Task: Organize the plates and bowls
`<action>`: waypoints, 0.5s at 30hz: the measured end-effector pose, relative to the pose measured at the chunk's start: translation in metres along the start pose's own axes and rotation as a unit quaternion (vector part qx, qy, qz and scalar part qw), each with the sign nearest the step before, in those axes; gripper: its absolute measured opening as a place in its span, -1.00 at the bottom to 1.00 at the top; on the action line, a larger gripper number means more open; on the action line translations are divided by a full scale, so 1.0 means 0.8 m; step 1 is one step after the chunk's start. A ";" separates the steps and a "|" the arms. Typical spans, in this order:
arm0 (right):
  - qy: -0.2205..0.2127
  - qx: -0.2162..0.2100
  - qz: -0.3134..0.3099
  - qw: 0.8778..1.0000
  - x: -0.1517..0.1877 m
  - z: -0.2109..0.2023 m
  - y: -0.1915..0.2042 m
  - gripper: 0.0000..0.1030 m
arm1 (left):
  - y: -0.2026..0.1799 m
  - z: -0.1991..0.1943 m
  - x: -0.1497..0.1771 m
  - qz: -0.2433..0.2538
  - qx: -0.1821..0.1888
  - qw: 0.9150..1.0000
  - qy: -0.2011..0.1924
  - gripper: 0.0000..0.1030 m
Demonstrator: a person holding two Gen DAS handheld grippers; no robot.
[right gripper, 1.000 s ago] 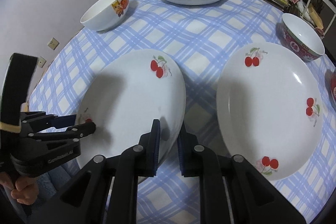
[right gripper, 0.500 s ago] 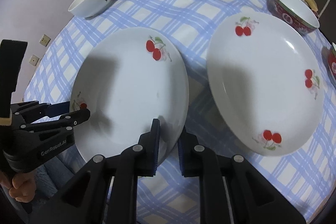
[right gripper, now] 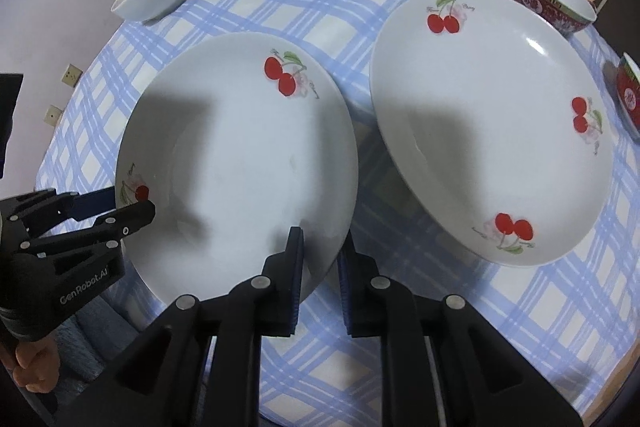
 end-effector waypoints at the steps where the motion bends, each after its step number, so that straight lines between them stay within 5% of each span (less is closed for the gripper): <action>1: 0.001 0.005 -0.002 1.000 -0.001 0.000 0.001 -0.66 | 0.001 -0.001 -0.001 -0.001 0.001 1.000 -0.002 -0.33; 12: -0.044 0.026 -0.037 0.998 -0.033 -0.059 -0.003 -0.65 | 0.006 -0.050 -0.011 -0.006 -0.014 0.998 -0.062 -0.31; 15: -0.064 0.044 -0.052 0.996 -0.051 -0.085 -0.012 -0.37 | 0.005 -0.075 -0.028 -0.010 -0.037 0.994 -0.099 -0.31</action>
Point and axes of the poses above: each gripper's, at about its wrist camera, not at the fingertips, and z roughly the way its jaws point, y to its left, x to its underside, the point moved 8 cm from there along z, roughly the way its jaws point, and after that the axes turned 13 degrees about -x, right-handed, at the moved point
